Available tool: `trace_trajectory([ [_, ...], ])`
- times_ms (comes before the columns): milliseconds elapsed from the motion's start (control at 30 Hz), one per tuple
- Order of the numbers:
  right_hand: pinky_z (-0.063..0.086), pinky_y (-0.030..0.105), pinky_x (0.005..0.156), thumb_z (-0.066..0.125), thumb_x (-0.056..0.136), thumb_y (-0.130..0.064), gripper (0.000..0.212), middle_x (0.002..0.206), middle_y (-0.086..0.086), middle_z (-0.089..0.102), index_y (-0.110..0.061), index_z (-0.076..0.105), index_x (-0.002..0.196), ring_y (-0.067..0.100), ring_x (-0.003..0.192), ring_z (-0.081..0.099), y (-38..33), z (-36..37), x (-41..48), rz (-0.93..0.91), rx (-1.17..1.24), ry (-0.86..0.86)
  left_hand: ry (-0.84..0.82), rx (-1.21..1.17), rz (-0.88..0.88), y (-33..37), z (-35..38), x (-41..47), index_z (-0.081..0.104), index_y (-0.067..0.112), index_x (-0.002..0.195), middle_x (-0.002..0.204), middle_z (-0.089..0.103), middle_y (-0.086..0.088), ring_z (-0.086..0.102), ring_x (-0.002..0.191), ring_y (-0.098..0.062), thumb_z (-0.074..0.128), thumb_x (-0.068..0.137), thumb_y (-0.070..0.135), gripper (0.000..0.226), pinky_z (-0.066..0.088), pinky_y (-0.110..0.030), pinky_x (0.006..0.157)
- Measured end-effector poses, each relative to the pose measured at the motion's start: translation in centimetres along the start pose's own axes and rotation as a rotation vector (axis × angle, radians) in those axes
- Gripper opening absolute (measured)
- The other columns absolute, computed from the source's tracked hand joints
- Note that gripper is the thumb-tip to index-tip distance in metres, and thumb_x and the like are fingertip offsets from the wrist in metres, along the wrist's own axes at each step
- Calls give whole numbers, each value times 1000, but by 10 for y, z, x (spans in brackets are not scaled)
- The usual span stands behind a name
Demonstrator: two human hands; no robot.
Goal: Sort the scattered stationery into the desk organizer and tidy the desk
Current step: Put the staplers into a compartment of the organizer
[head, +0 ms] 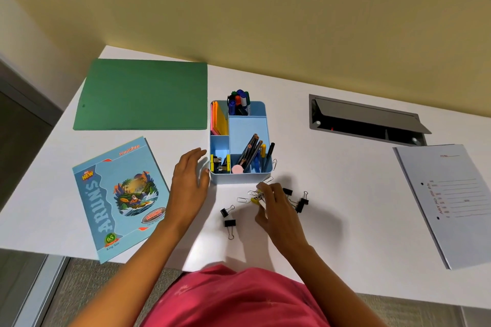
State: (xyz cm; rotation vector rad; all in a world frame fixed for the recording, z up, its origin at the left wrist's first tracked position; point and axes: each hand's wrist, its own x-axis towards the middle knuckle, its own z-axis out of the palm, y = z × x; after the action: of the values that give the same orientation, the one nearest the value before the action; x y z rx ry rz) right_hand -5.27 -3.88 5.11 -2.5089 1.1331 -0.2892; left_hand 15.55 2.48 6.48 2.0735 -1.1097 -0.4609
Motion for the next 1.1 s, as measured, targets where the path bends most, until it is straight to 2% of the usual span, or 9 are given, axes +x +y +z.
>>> trace_trajectory([
  [233, 48, 20, 53, 73, 74, -13, 51, 102, -1, 47, -19, 39, 110, 8, 65, 52, -49, -59, 14, -260, 170, 179, 5, -33, -20, 4, -3, 2, 48, 12, 136, 142, 46, -6, 41, 131, -21, 50, 95, 9, 41, 27, -24, 106],
  [300, 49, 20, 54, 66, 78, -20, 39, 102, 1, 49, -20, 45, 111, 11, 68, 55, -64, -66, 29, -262, 166, 237, 12, -44, -24, 6, -3, 3, 48, 13, 135, 141, 46, -6, 42, 131, -22, 50, 95, 9, 41, 29, -26, 106],
  [400, 52, 20, 61, 55, 88, -19, 15, 92, 7, 58, -10, 62, 98, 16, 75, 55, -84, -62, 56, -316, 87, 390, 37, -97, -39, 10, -3, 5, 49, 14, 134, 138, 48, -5, 45, 127, -21, 51, 94, 10, 40, 36, -34, 108],
  [467, 50, 22, 61, 62, 89, -15, 13, 90, 12, 59, -4, 66, 93, 19, 74, 55, -94, -53, 74, -324, 72, 468, 66, -159, -88, 13, -3, 8, 51, 16, 132, 136, 51, -4, 50, 123, -20, 52, 94, 12, 38, 42, -37, 103],
  [667, 52, 25, 53, 83, 73, -18, 38, 94, 10, 57, -8, 56, 97, 20, 70, 64, -107, -19, 116, -175, -179, 389, 141, -356, -334, 25, -7, 25, 57, 22, 125, 133, 57, 2, 57, 115, -16, 51, 95, 12, 32, 36, -13, 83],
  [733, 51, 28, 50, 82, 73, -15, 33, 92, 11, 56, -7, 58, 94, 22, 63, 63, -105, -10, 120, -155, -146, 385, 138, -344, -332, 26, -7, 28, 57, 22, 124, 133, 57, 1, 57, 116, -15, 50, 95, 8, 33, 33, 2, 71],
  [800, 51, 29, 47, 81, 74, -14, 29, 89, 13, 57, -5, 59, 92, 24, 60, 62, -106, -8, 123, -133, -96, 382, 131, -335, -327, 26, -7, 29, 58, 20, 124, 133, 56, 0, 56, 117, -16, 48, 95, 4, 35, 31, 8, 66],
  [967, 52, 34, 54, 71, 84, -13, 22, 93, 17, 56, -2, 58, 98, 30, 69, 61, -106, -12, 132, -68, 3, 341, 101, -339, -301, 22, -5, 27, 59, 21, 125, 135, 54, 1, 55, 118, -16, 42, 94, -1, 41, 35, -15, 86],
  [1100, 55, 36, 58, 78, 74, -5, 34, 92, 16, 56, -2, 60, 102, 29, 74, 59, -100, -6, 130, -34, -67, 239, 93, -352, -274, 22, -4, 26, 62, 22, 119, 132, 55, 2, 56, 111, -14, 39, 92, -5, 45, 36, -15, 85],
])
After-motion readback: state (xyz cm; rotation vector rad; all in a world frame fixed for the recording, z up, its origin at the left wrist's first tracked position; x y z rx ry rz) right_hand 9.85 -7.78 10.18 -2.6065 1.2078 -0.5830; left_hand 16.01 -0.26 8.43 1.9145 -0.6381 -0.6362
